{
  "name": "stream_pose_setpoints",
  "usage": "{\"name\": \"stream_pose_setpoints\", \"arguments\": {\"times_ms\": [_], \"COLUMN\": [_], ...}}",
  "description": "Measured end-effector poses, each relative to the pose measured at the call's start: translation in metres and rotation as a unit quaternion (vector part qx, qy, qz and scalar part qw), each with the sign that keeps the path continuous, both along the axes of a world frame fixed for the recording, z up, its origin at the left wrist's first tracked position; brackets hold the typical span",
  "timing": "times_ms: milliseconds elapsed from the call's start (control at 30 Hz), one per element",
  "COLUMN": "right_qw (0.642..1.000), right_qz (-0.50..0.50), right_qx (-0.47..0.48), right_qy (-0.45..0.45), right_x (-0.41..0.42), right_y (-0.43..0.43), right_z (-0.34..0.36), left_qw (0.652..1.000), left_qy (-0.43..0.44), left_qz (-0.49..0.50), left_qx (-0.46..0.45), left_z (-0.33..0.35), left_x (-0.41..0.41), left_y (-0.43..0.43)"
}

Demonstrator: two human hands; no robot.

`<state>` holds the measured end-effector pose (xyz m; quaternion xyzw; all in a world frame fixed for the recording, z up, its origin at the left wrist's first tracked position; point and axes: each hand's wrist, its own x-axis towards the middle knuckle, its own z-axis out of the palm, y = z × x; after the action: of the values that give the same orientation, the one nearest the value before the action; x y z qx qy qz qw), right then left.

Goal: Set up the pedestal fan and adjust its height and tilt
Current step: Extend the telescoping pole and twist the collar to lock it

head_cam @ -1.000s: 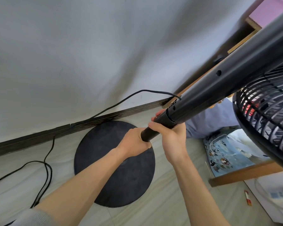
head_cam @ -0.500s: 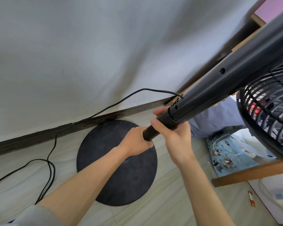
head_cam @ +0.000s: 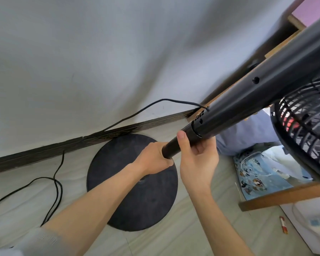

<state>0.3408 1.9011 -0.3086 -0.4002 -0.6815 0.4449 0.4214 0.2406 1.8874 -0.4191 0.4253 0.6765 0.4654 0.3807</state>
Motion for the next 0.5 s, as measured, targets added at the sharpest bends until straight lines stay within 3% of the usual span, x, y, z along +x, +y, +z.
{"name": "stream_pose_setpoints", "arguments": {"times_ms": [100,200,267,367,500], "right_qw": [0.991,0.950,0.926,0.929,0.996], "right_qz": [0.123,0.285,0.337,0.287,0.042], "right_qx": [-0.027,-0.100,-0.165,-0.230,-0.070], "right_qy": [-0.040,-0.082,-0.050,0.045,0.034], "right_x": [0.014,0.024,0.026,0.023,0.003], "right_y": [0.032,0.068,0.075,0.060,0.017], "right_z": [0.013,0.035,0.041,0.031,0.011], "left_qw": [1.000,1.000,1.000,1.000,1.000], "left_qy": [-0.006,0.002,0.003,0.003,0.006], "left_qz": [0.000,-0.002,-0.005,-0.005,-0.006], "left_qx": [-0.009,-0.013,-0.010,-0.012,-0.018], "left_z": [0.002,0.002,0.002,0.003,0.000], "left_x": [-0.004,-0.004,-0.002,0.000,0.000], "left_y": [0.000,0.001,0.002,0.004,0.005]}}
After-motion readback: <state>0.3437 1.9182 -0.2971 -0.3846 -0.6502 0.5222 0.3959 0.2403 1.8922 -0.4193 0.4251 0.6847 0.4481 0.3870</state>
